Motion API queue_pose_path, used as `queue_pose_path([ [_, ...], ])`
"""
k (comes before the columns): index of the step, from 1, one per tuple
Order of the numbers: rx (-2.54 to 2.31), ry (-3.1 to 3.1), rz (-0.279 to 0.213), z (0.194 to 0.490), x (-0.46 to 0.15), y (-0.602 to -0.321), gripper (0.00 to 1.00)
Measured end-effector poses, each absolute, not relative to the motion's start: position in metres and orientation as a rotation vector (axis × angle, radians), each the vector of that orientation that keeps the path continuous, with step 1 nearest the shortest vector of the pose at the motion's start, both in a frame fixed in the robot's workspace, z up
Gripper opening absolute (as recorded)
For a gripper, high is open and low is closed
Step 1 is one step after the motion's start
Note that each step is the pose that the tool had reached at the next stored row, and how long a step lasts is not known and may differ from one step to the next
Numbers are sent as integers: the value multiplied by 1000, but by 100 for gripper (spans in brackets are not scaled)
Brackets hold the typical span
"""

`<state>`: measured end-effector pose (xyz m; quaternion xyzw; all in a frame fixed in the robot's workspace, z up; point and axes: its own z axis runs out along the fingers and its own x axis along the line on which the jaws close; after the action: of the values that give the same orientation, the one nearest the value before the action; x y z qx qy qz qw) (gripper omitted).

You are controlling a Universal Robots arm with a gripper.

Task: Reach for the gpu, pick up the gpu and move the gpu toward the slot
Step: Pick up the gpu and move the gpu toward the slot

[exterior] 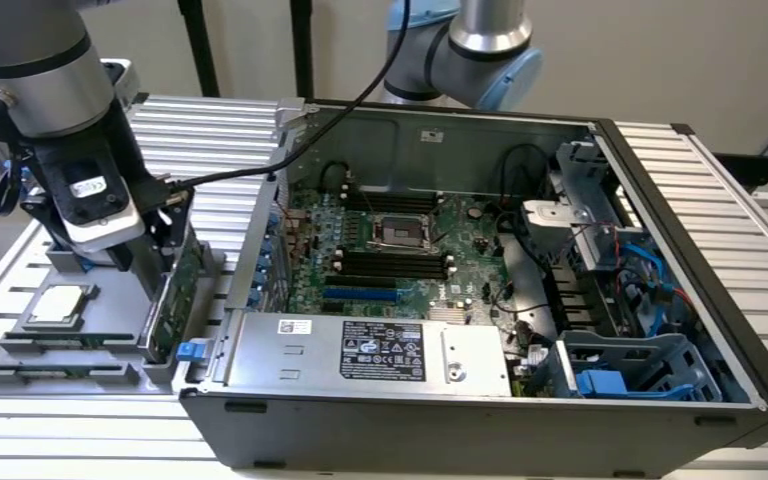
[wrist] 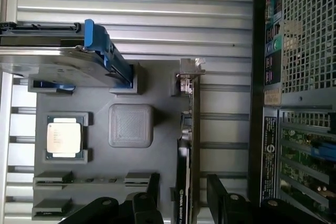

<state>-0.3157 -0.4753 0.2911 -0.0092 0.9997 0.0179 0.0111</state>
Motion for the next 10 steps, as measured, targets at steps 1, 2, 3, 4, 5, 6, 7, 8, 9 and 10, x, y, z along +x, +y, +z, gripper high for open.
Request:
queue_pose_path([
  [1, -28, 3117, 55, 289, -316, -475, 48],
  [2, -28, 3116, 54, 287, -316, -475, 48],
  [3, -27, 3115, 54, 286, -316, -475, 48],
  [4, -26, 3114, 53, 284, -316, -475, 48],
  [5, -26, 3112, 53, 282, -316, -475, 48],
  [6, -25, 3111, 52, 280, -316, -475, 48],
  [7, -24, 3110, 51, 278, -316, -475, 48],
  [8, -23, 3109, 50, 277, -316, -475, 48],
  [9, -22, 3108, 49, 275, -316, -475, 48],
  [10, -21, 3107, 47, 273, -316, -475, 48],
])
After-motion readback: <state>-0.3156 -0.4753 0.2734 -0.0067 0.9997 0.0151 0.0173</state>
